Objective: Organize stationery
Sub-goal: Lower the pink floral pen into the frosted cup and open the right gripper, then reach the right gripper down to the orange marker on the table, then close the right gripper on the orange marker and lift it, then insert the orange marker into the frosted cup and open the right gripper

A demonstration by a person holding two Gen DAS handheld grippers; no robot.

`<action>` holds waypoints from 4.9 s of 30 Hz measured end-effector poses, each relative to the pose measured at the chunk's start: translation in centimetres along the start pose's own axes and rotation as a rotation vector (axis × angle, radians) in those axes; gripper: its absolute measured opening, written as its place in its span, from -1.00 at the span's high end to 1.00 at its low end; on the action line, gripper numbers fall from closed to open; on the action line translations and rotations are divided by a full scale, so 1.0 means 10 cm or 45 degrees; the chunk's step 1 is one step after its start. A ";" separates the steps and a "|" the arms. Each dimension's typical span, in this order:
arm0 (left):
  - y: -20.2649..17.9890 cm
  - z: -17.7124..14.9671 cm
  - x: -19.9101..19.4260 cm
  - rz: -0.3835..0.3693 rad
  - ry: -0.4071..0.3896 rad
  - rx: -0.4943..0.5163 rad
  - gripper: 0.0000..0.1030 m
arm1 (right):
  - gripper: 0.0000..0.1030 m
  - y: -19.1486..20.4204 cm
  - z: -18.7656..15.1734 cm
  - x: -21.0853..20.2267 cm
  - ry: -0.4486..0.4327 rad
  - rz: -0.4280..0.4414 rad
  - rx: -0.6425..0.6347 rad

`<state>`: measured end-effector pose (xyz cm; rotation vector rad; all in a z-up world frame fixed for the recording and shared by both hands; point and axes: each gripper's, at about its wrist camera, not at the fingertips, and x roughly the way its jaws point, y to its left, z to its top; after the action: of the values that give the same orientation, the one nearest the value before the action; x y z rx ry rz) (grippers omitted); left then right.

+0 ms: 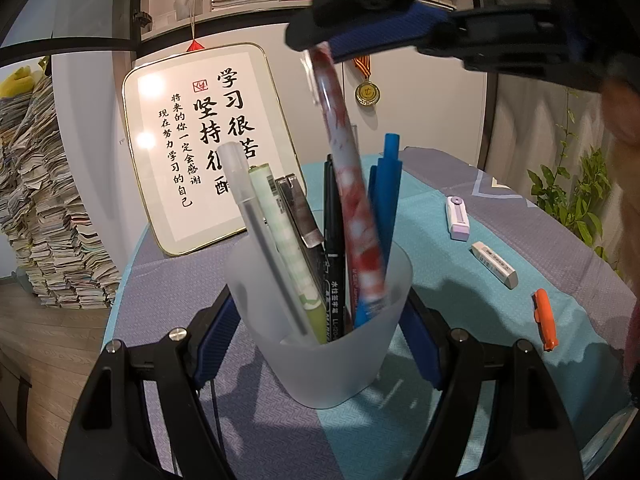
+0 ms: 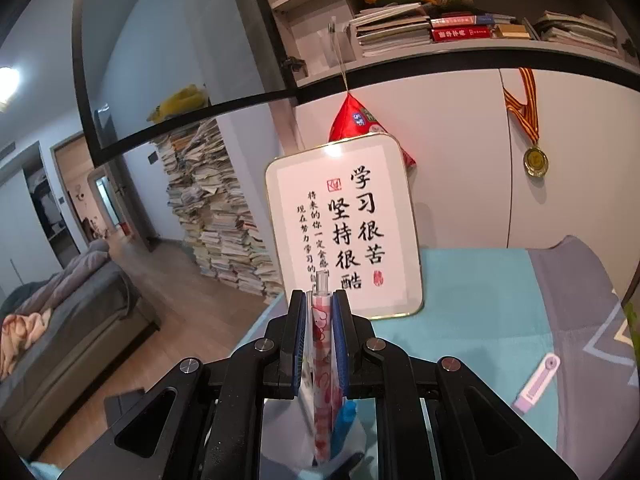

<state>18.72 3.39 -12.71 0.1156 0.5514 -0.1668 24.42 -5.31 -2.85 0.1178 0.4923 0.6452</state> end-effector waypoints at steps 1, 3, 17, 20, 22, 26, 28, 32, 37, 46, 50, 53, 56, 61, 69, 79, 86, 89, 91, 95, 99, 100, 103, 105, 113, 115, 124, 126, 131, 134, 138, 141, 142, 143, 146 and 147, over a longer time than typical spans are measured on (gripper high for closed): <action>0.00 0.00 0.00 0.000 0.000 0.000 -0.47 | 0.73 -0.01 -0.01 -0.02 0.006 0.006 0.002; 0.00 0.00 0.00 0.000 0.000 0.000 -0.47 | 0.73 -0.01 -0.04 -0.09 0.009 0.014 0.002; 0.01 0.00 0.01 -0.002 0.007 -0.004 -0.47 | 0.73 -0.02 -0.22 -0.30 0.085 0.057 0.007; 0.00 0.00 0.01 -0.002 0.008 -0.005 -0.47 | 0.73 -0.03 -0.24 -0.30 0.099 0.056 0.016; 0.00 0.00 0.01 -0.002 0.008 -0.005 -0.47 | 0.73 -0.05 -0.25 -0.34 0.089 0.053 0.029; 0.00 0.00 0.01 -0.002 0.008 -0.005 -0.47 | 0.73 -0.12 -0.24 -0.41 0.069 0.044 0.063; 0.01 0.00 0.01 -0.002 0.008 -0.005 -0.47 | 0.73 -0.16 -0.24 -0.42 0.070 0.037 0.081; 0.00 0.00 0.01 -0.001 0.008 -0.005 -0.47 | 0.73 -0.29 -0.28 -0.47 0.084 0.000 0.113; 0.00 0.00 0.01 -0.001 0.008 -0.005 -0.47 | 0.72 -0.57 -0.41 -0.52 0.165 -0.089 0.174; 0.01 0.00 0.01 -0.001 0.008 -0.005 -0.48 | 0.72 -1.20 -0.96 -0.57 0.417 -0.363 0.347; 0.00 0.00 0.01 0.000 0.007 -0.004 -0.48 | 0.72 -1.42 -1.18 -0.60 0.521 -0.422 0.474; 0.00 0.00 0.01 0.000 0.008 -0.005 -0.48 | 0.72 -1.49 -1.27 -0.59 0.567 -0.420 0.531; 0.00 0.00 0.01 0.001 0.007 -0.003 -0.48 | 0.55 -1.49 -1.31 -0.56 0.602 -0.373 0.583; 0.00 0.01 0.00 0.002 0.007 -0.002 -0.48 | 0.32 -1.45 -1.36 -0.48 0.640 -0.362 0.609; 0.00 0.00 0.00 0.002 0.007 -0.002 -0.48 | 0.32 -1.39 -1.32 -0.29 0.680 -0.393 0.576; 0.00 0.00 0.00 0.004 0.007 -0.004 -0.48 | 0.72 -1.09 -1.21 -0.01 0.706 -0.300 0.302; 0.00 0.00 0.00 0.004 0.007 -0.004 -0.48 | 0.72 -1.06 -1.16 -0.07 0.691 -0.288 0.272; 0.00 0.00 0.00 0.004 0.007 -0.004 -0.48 | 0.72 -1.07 -1.16 -0.04 0.709 -0.293 0.276; 0.00 0.00 0.00 0.004 0.007 -0.004 -0.48 | 0.71 -1.07 -1.16 0.00 0.729 -0.297 0.280; 0.00 0.00 0.00 0.004 0.007 -0.004 -0.48 | 0.71 -1.09 -1.18 0.03 0.760 -0.330 0.291; 0.00 0.00 0.00 0.004 0.007 -0.004 -0.48 | 0.71 -1.08 -1.16 0.03 0.770 -0.353 0.278; 0.00 0.00 0.00 0.004 0.007 -0.004 -0.48 | 0.71 -1.07 -1.16 0.05 0.776 -0.361 0.268; 0.00 0.00 0.00 0.004 0.006 -0.004 -0.48 | 0.71 -1.02 -1.14 0.10 0.792 -0.393 0.222; 0.00 0.00 0.00 0.004 0.006 -0.004 -0.48 | 0.70 -0.99 -1.12 0.14 0.800 -0.406 0.192; 0.00 0.00 0.00 0.004 0.006 -0.003 -0.48 | 0.70 -0.94 -1.02 0.08 0.720 -0.394 0.160; 0.00 0.00 0.00 0.004 0.006 -0.004 -0.48 | 0.70 -0.88 -0.89 -0.01 0.646 -0.359 0.166; 0.00 0.00 0.00 0.004 0.006 -0.004 -0.48 | 0.70 -0.52 -0.33 -0.36 0.377 -0.229 0.122; 0.00 0.00 0.00 0.004 0.006 -0.004 -0.48 | 0.70 -0.41 -0.19 -0.40 0.322 -0.198 0.099; 0.00 0.00 0.00 0.004 0.006 -0.004 -0.48 | 0.70 -0.11 0.07 -0.47 0.241 -0.075 0.042; 0.00 0.00 0.00 0.004 0.006 -0.004 -0.48 | 0.71 0.02 0.12 -0.38 0.242 -0.027 0.002; 0.00 0.00 0.00 0.004 0.006 -0.004 -0.47 | 0.71 0.05 0.09 -0.24 0.286 0.006 0.007; 0.00 0.00 0.00 0.004 0.006 -0.004 -0.48 | 0.70 0.02 0.06 -0.16 0.314 0.012 0.018; 0.00 0.00 0.00 0.004 0.006 -0.004 -0.48 | 0.71 0.02 0.05 -0.14 0.320 0.015 0.022; 0.00 0.00 0.00 0.004 0.006 -0.004 -0.48 | 0.71 0.01 0.05 -0.13 0.326 0.019 0.025; 0.00 0.00 0.00 0.004 0.006 -0.004 -0.48 | 0.71 0.00 0.02 -0.10 0.343 0.020 0.029; 0.00 0.00 0.00 0.004 0.006 -0.004 -0.48 | 0.71 -0.01 0.01 -0.08 0.353 0.021 0.032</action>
<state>18.75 3.37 -12.70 0.1140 0.5562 -0.1625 23.97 -5.87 -2.48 0.0560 0.7671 0.6751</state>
